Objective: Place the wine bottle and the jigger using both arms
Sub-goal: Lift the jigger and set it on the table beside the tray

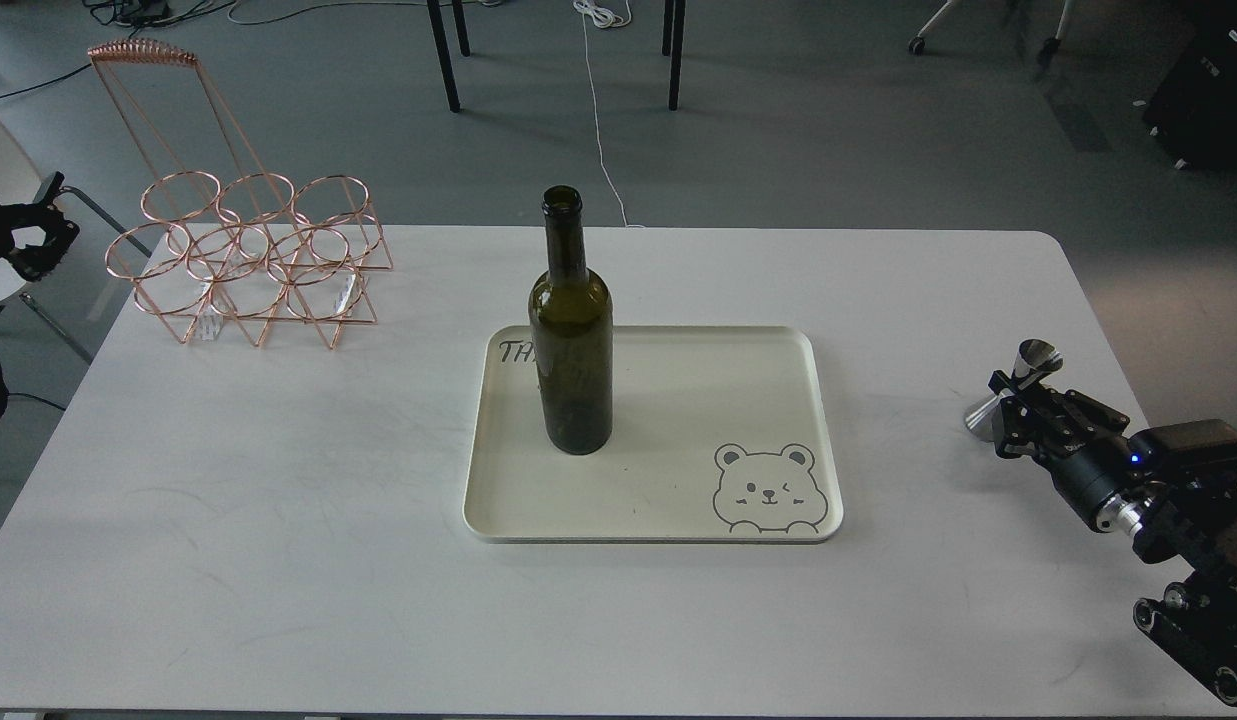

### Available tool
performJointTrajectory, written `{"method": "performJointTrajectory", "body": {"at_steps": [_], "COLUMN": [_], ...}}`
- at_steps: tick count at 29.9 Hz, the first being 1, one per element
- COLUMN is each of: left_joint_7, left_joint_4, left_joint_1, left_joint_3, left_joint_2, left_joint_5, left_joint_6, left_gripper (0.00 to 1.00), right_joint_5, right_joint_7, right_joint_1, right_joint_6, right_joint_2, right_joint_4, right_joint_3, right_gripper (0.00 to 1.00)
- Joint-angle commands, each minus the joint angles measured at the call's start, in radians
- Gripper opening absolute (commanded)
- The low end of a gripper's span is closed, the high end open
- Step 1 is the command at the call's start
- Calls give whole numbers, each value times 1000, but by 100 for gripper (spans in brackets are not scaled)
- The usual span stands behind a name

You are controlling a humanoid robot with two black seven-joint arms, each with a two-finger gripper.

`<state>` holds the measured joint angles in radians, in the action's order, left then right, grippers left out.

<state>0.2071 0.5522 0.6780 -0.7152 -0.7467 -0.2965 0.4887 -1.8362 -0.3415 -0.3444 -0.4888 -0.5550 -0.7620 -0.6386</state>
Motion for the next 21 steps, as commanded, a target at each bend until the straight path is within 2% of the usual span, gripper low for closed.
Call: {"method": "performJointTrajectory", "body": {"at_steps": [1,5,9,17,21], "left_joint_7": [5,6,6,6,3], "left_joint_4": [0,0,0,2,2], "left_joint_1": [0,0,0,0,0], "left_joint_3": [-1,-3,-3,-3,0], "left_joint_2": [-2,-13,-14,-22,-26], "left_joint_5": [-1,-1,-1,-1,0], "left_joint_6": [0,0,0,0,0], "left_gripper": [98,98,98,98,98], "right_joint_5": [0,0,3,32,150], "right_joint_7": [-11,-17,-16,-16,-17], "right_joint_1": [2,11,28,74,73], "right_joint_6": [0,0,0,0,0], "right_joint_2": [-6,-19,-68,-193,-267], "right_joint_4": [-2,-23,-79,-167,-247], "right_joint_3": [17,17,13,17,19], "right_gripper": [43,51,75,87,92]}}
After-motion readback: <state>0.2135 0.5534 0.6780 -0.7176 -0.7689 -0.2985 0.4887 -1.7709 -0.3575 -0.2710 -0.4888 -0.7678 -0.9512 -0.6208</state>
